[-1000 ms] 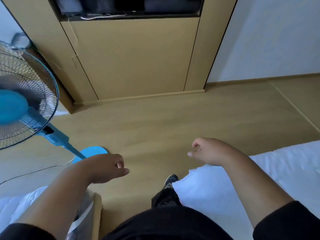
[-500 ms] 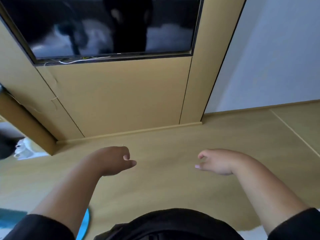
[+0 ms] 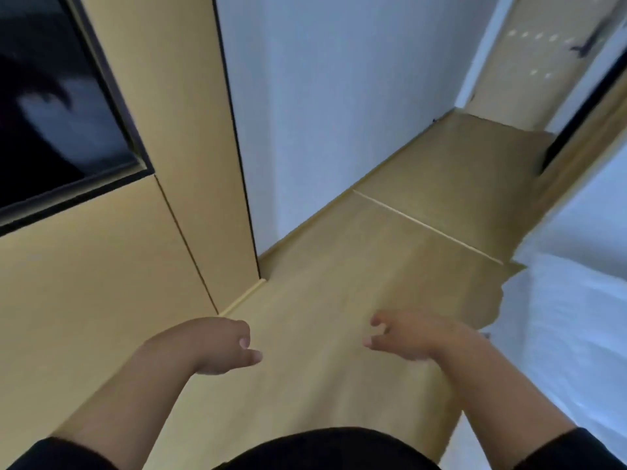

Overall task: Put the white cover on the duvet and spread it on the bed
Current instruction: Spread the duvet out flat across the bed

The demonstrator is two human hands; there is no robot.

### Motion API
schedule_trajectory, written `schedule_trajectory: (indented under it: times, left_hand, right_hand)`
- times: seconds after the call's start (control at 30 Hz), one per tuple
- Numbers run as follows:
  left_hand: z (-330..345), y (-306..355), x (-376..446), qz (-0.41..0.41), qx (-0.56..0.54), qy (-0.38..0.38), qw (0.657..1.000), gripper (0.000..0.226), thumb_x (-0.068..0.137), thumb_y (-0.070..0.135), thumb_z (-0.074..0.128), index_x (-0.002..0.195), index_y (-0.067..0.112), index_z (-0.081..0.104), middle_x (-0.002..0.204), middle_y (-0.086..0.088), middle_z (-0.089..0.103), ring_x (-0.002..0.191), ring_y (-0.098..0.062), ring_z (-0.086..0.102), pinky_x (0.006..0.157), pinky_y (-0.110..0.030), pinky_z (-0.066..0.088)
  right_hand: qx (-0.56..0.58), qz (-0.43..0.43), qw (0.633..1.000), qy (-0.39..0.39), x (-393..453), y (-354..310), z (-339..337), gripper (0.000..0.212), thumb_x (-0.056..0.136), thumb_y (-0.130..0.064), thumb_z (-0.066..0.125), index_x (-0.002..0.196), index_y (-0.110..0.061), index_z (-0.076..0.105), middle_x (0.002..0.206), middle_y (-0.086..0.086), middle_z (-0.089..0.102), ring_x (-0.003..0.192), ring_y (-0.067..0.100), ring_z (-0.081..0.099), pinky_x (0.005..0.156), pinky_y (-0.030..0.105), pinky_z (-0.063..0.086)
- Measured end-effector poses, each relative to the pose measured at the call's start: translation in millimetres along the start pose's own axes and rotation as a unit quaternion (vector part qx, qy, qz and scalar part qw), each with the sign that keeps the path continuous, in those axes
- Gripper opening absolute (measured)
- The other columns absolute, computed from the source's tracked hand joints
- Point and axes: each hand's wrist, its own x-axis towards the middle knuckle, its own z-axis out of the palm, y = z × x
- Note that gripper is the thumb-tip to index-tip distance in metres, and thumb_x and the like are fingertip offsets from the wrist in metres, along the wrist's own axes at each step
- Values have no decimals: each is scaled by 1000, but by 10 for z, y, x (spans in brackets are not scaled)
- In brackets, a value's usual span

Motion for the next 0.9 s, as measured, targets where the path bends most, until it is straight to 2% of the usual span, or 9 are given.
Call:
schedule_trajectory:
  times: [0.1,0.3,0.47,0.63,0.83,0.9]
  left_hand:
    - [-573,540,699,79,66,-23,994,42,95,67,43,119,33,53,118,9,58,105,-14,52,86,-31,43]
    - [-1311,1799,1906,181,143,-57,971,43,95,64,45,122,32,56,122,11,59,107,-11,55,92,-31,46]
    - [-1874,2773,2836,202,115,-66,970,34,92,63,51,110,36,59,113,15,59,100,-5,56,90,-28,48]
    - [-2624,3638,3476,200,104,-39,974,36,93,63,51,112,33,59,113,13,59,99,-7,56,90,-30,49]
    - [-3355,4469,4137,207,135,-35,968,43,95,61,50,117,26,60,116,6,63,106,-14,60,92,-31,49]
    - [-3565,4757,4515,211,153,-37,965,46,95,62,50,116,23,60,114,4,63,106,-16,60,87,-31,47]
  right_hand:
    - [58,68,996,-1,123,391,-194,66,93,-66,51,149,-31,41,148,-2,51,133,22,50,108,35,39]
    - [170,167,971,28,477,1442,-582,64,93,-62,55,146,-29,43,143,-1,54,128,20,52,107,37,43]
    - [210,182,960,38,1016,2494,-1175,63,95,-58,54,148,-26,42,145,0,53,131,19,51,106,33,41]
    - [206,205,955,52,1395,3543,-2063,62,96,-57,54,147,-24,44,145,2,54,130,20,52,104,33,39]
    - [213,217,950,66,1864,4293,-2856,60,94,-59,55,144,-28,46,144,1,54,129,20,53,103,34,40]
    - [217,230,946,64,2089,4538,-3006,61,94,-60,55,144,-28,46,144,0,54,130,21,52,104,35,40]
